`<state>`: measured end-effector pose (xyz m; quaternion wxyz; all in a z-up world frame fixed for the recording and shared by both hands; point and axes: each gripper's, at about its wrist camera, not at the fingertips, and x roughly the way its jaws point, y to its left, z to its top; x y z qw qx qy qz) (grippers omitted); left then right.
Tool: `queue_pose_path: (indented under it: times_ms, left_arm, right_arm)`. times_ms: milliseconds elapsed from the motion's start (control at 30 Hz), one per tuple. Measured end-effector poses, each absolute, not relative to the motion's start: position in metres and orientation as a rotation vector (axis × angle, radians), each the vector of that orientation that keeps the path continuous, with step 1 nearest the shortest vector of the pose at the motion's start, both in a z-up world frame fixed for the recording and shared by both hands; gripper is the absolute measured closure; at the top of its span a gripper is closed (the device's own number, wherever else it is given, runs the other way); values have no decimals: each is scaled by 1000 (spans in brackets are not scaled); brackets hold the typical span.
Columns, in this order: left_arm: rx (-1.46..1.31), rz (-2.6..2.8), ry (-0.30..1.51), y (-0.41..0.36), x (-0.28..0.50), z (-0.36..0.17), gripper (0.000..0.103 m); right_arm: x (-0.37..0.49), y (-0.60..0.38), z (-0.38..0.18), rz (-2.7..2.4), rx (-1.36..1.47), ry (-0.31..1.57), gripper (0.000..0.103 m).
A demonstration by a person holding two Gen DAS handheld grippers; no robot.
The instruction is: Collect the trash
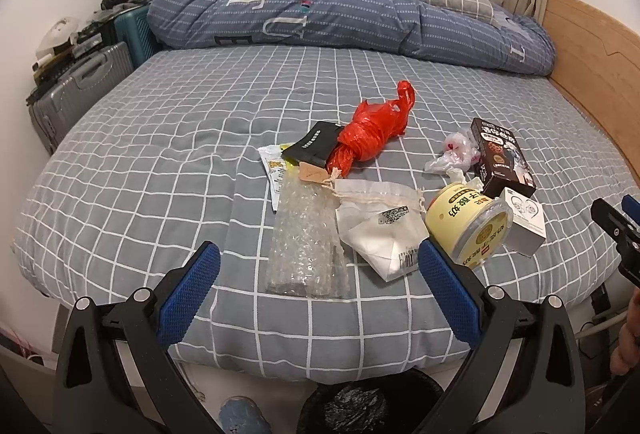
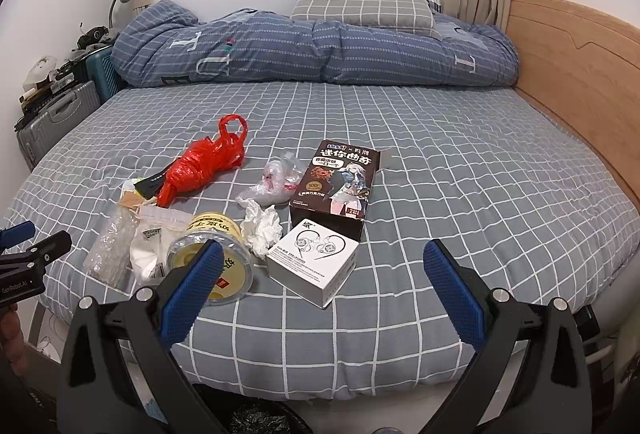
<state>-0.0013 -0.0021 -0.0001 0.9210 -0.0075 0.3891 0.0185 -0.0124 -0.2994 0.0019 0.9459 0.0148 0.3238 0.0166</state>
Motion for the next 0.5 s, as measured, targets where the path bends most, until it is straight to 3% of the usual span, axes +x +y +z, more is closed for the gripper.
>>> queue_pose_path:
  times_ms: [500]
  left_arm:
    - [-11, 36, 791, -6, -2, 3, 6]
  right_arm:
    - [-12, -302, 3, 31, 38, 659, 7]
